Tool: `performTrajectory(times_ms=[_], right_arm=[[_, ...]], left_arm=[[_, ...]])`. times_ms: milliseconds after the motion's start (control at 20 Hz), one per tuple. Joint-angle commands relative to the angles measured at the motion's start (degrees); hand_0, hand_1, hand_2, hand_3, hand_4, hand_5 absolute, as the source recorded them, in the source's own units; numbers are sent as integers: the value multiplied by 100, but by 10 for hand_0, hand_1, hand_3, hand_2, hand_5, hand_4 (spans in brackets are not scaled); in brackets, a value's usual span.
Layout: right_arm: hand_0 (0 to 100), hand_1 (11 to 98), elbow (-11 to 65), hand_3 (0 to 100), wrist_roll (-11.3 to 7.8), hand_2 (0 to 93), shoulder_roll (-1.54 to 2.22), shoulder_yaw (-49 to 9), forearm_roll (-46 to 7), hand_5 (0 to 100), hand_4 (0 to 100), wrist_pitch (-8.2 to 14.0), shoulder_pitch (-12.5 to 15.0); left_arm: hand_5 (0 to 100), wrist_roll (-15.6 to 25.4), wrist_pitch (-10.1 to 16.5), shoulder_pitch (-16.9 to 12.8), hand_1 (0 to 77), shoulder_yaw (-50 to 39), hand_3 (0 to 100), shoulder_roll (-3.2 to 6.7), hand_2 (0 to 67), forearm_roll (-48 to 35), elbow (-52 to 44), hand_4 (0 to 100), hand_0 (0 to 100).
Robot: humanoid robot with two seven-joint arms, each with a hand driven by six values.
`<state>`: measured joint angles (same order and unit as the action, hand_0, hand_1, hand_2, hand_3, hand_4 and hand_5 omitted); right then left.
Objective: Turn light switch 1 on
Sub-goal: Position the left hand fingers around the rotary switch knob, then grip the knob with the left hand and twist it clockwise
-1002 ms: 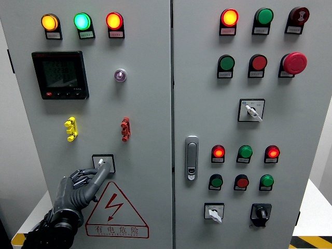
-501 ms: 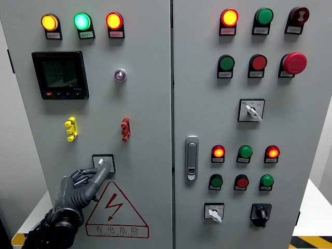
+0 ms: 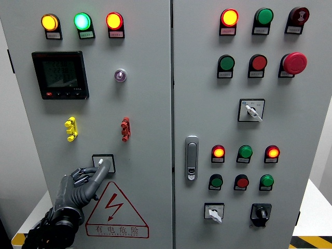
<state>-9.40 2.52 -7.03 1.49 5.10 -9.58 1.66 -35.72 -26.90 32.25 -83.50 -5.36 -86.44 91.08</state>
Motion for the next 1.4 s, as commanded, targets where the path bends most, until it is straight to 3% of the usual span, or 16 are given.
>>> performTrajectory(times_ms=[0, 301, 451, 702, 1203, 1353], right_arm=[[0, 225, 0, 109, -6, 0, 0, 0, 0, 146, 230, 0, -8], [0, 224, 0, 110, -6, 0, 0, 0, 0, 146, 230, 0, 1], [0, 224, 0, 110, 3, 0, 0, 0, 0, 146, 230, 0, -8], [0, 224, 0, 111, -6, 0, 0, 0, 0, 147, 230, 0, 1], [0, 225, 0, 111, 3, 0, 0, 0, 0, 147, 230, 0, -8], [0, 225, 0, 110, 3, 0, 0, 0, 0, 147, 230, 0, 1]], left_arm=[[842, -5, 0, 1, 625, 0, 909, 0, 528, -5, -11, 1000, 0], [842, -5, 0, 1, 625, 0, 908, 0, 527, -22, -29, 1000, 0], [842, -5, 0, 1, 623, 0, 908, 0, 526, -22, -55, 1000, 50], [842, -5, 0, 9, 618, 0, 907, 0, 523, -22, -55, 1000, 273], [841, -5, 0, 9, 616, 36, 906, 0, 520, -22, -55, 1000, 375], [840, -5, 0, 9, 610, 36, 904, 0, 518, -22, -55, 1000, 461]])
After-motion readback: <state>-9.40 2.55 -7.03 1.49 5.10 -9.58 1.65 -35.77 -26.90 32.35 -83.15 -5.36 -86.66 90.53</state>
